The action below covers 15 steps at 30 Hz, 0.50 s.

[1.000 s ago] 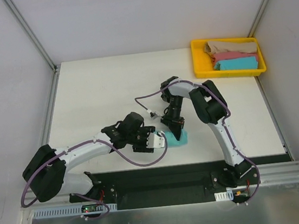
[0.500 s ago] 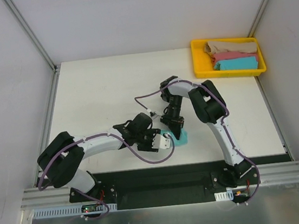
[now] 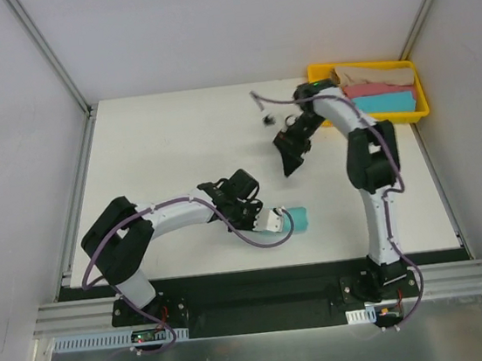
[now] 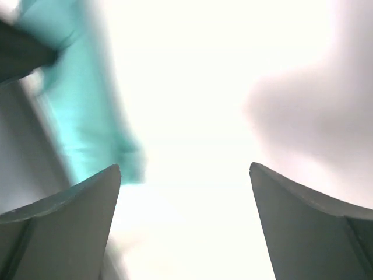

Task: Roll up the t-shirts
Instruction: Roll the T-shirt to the center of the board.

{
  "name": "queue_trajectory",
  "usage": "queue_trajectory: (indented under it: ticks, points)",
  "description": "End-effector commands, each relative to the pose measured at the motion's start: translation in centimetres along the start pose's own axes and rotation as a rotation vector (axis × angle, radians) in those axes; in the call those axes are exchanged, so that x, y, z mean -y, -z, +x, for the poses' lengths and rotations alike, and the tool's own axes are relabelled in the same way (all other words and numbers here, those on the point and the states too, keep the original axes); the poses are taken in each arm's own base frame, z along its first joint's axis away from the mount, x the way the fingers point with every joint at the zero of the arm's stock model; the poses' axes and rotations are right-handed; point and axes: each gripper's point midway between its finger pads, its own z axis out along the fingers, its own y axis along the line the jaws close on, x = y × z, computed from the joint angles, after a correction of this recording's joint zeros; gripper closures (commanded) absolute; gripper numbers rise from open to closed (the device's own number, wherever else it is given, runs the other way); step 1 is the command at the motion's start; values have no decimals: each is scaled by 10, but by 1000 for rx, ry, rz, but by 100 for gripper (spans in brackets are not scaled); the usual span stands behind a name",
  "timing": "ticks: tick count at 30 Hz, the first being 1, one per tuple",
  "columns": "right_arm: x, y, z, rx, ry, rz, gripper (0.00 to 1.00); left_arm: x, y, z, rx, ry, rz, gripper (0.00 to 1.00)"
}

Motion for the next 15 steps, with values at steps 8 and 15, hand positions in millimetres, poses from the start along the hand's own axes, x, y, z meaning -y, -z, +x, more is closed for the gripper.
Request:
queue_trajectory:
  ticks: [8, 15]
  points:
    - [-30, 272, -60, 1016, 69, 768, 4, 43, 15, 2, 27, 344, 378, 99]
    - [-97, 144, -1, 535, 487, 664, 9, 41, 15, 5, 35, 439, 431, 99]
